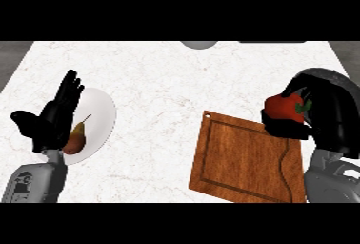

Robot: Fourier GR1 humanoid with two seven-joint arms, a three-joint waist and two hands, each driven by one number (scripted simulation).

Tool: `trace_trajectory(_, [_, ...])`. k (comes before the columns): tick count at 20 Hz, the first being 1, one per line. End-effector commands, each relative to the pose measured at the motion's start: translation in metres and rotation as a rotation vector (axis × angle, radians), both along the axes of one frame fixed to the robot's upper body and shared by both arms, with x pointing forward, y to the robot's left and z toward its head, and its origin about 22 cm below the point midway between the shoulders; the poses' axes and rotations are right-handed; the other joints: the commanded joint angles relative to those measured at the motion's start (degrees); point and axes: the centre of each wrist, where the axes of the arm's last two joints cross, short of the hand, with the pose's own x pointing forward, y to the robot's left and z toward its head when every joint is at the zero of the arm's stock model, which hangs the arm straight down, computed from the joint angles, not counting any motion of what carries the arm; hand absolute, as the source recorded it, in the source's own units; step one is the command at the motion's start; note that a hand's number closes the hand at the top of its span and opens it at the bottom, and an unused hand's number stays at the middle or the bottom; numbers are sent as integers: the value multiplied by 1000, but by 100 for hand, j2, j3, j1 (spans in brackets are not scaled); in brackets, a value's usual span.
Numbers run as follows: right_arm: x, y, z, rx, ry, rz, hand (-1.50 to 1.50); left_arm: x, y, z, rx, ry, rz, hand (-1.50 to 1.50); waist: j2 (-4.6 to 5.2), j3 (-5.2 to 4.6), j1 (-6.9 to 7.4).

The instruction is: Pick the bell pepper from the cutting board and place it in the pan

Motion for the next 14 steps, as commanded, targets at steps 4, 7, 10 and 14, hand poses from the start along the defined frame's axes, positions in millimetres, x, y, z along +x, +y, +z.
trace_trajectory(4, [44, -99, -16, -30, -29, -136, 150, -4, -2, 4, -7, 6, -8, 0, 15, 2, 69])
trace_trajectory(7, [48, -154, -24, -49, -45, -173, 150, 9, -2, 8, -12, -7, -18, 0, 39, 3, 54])
trace_trajectory(10, [64, -180, -27, -153, -15, -230, 150, 3, -10, 18, 4, -11, -41, 0, 48, 6, 152])
trace_trajectory(14, [57, -229, -61, -202, -9, -272, 150, 10, -4, 18, 10, -20, -28, 0, 84, 15, 172])
